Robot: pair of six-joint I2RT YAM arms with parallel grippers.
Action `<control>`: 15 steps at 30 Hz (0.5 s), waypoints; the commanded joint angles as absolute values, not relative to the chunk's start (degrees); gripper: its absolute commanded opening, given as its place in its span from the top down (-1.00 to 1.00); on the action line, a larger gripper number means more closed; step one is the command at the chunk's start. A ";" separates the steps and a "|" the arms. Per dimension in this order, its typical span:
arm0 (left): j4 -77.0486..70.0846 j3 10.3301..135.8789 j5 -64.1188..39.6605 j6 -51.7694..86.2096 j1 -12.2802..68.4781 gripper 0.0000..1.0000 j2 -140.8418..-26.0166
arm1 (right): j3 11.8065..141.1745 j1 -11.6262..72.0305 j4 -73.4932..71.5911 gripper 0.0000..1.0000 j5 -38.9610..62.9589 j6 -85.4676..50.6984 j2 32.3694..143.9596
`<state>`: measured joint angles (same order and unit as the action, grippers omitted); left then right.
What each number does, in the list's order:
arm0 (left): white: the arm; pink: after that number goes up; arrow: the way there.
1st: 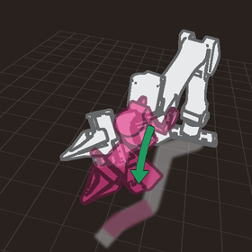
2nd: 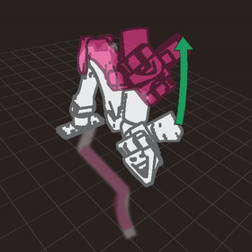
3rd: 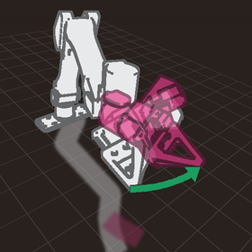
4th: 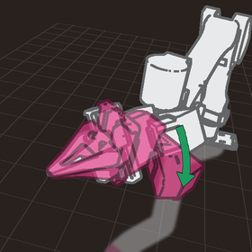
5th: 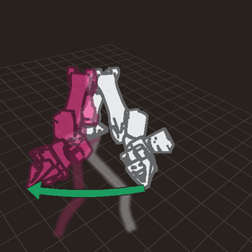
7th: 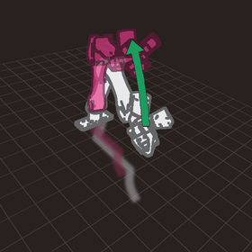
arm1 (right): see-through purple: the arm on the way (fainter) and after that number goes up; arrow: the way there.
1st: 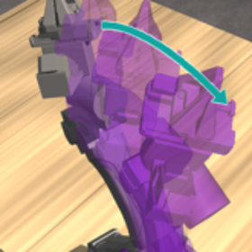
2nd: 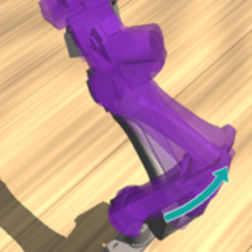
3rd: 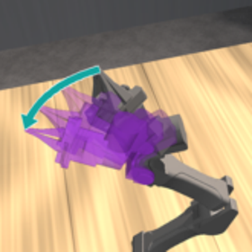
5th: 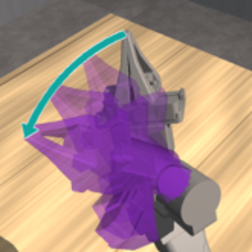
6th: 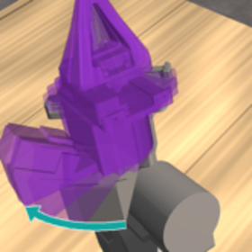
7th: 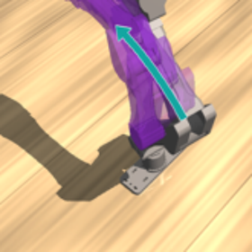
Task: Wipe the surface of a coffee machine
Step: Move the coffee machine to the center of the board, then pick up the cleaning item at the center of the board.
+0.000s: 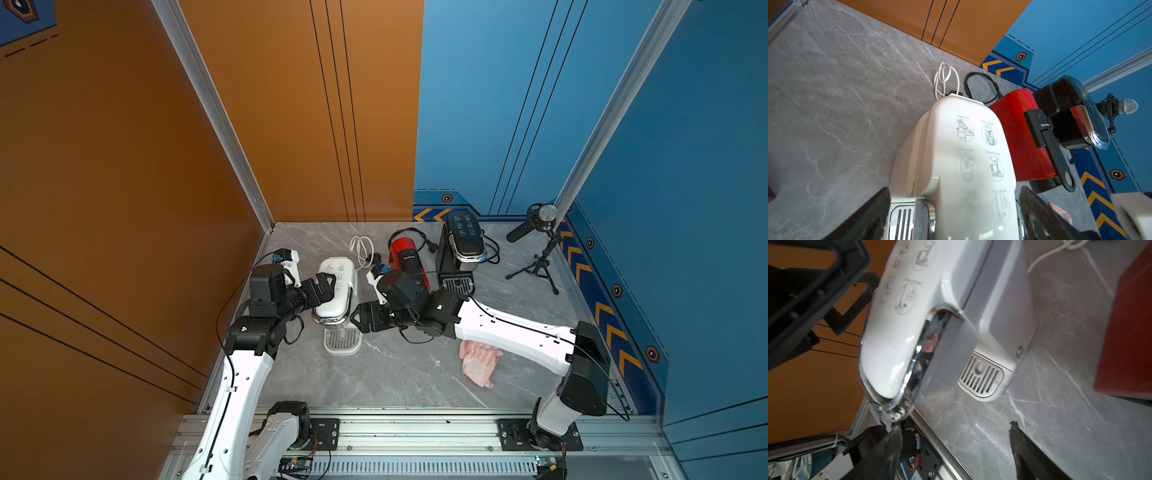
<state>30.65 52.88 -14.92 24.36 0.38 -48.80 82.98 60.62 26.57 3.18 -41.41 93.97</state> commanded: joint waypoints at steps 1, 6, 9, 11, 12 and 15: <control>31.64 51.89 -14.26 26.19 0.09 -0.95 -45.64 | 78.93 59.01 35.60 -0.65 -6.52 -41.73 86.11; 31.98 52.15 -15.86 26.72 0.51 -0.95 -43.37 | 76.91 57.58 44.05 -0.68 -13.66 -41.93 78.16; 32.40 51.01 -16.76 27.43 0.53 -0.95 -42.29 | 73.46 54.32 48.61 -0.72 -14.96 -41.95 73.63; 33.26 50.34 -17.46 27.55 0.64 -0.95 -41.81 | 68.44 51.49 49.37 -0.75 -15.17 -42.46 69.73; 33.42 49.82 -18.03 27.42 0.69 -0.95 -41.54 | 65.52 49.93 49.62 -0.76 -14.89 -43.15 67.59; 33.44 48.05 -19.10 27.64 0.88 -0.94 -40.57 | 55.85 44.02 50.23 -0.78 -11.24 -45.17 61.80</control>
